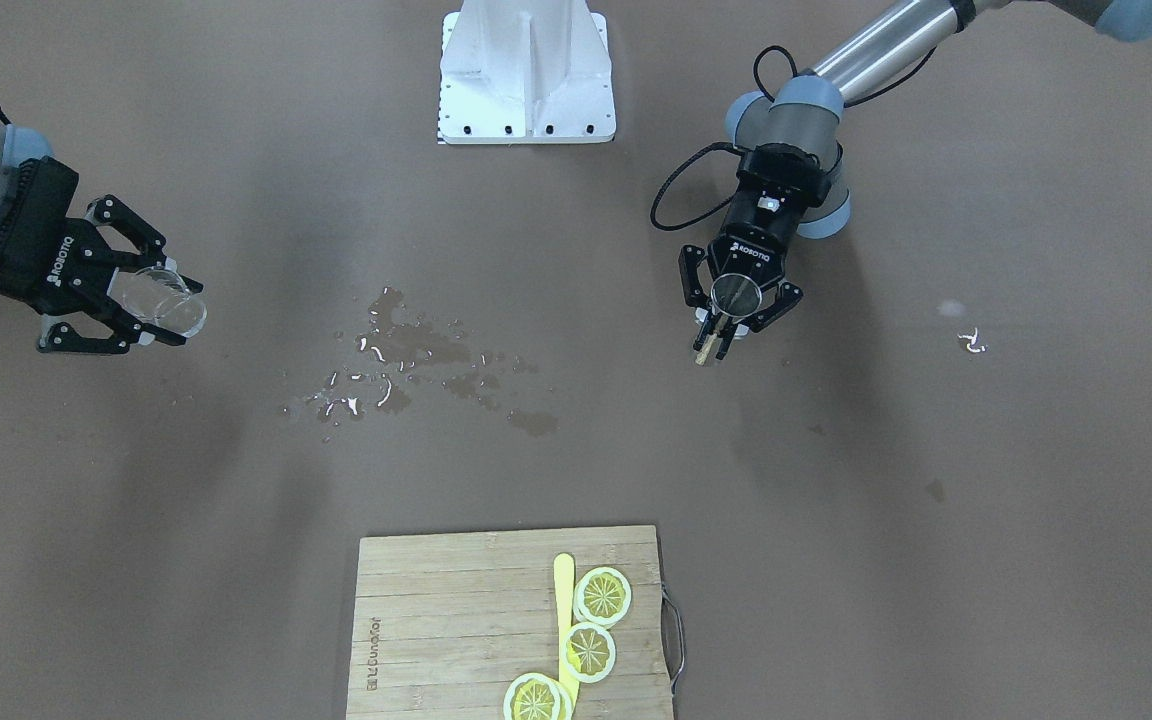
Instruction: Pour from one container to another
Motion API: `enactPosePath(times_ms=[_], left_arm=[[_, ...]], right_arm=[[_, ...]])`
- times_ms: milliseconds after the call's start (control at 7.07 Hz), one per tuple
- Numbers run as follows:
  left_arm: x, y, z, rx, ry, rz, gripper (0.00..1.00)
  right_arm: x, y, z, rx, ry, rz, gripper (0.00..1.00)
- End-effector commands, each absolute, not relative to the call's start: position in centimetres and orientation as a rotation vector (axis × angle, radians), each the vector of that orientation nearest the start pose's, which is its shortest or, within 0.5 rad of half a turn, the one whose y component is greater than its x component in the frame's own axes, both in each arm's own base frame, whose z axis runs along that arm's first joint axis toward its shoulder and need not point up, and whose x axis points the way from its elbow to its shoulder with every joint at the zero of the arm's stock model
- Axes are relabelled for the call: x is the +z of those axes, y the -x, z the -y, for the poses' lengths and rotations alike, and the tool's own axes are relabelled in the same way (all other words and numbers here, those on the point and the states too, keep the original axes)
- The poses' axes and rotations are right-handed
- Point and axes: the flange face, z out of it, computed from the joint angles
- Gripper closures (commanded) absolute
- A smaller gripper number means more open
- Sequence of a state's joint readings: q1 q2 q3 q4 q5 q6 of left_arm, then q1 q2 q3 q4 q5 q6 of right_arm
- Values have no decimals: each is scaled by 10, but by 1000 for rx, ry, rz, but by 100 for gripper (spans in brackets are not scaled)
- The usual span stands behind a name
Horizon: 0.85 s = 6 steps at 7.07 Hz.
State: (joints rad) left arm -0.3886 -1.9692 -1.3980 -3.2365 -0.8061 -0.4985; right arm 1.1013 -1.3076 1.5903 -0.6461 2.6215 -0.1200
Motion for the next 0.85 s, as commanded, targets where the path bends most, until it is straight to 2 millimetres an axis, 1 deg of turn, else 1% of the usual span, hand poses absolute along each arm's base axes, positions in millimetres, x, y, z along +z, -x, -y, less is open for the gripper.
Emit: enactPosePath(times_ms=[0, 283, 424, 566, 707], left_arm=[[350, -464, 406, -263, -1532, -923, 100], [350, -463, 408, -326, -1505, -902, 100], [350, -466, 410, -358, -1481, -877, 100], [349, -465, 411, -376, -1476, -868, 100], [349, -465, 411, -401, -1469, -881, 100]], right_arm=[[452, 206, 523, -1106, -1000, 1138, 100], [504, 209, 529, -1103, -1037, 1114, 100], [524, 210, 529, -1105, -1050, 1109, 100], [532, 219, 527, -1113, -1053, 1107, 100], [533, 233, 525, -1118, -1055, 1099, 100]])
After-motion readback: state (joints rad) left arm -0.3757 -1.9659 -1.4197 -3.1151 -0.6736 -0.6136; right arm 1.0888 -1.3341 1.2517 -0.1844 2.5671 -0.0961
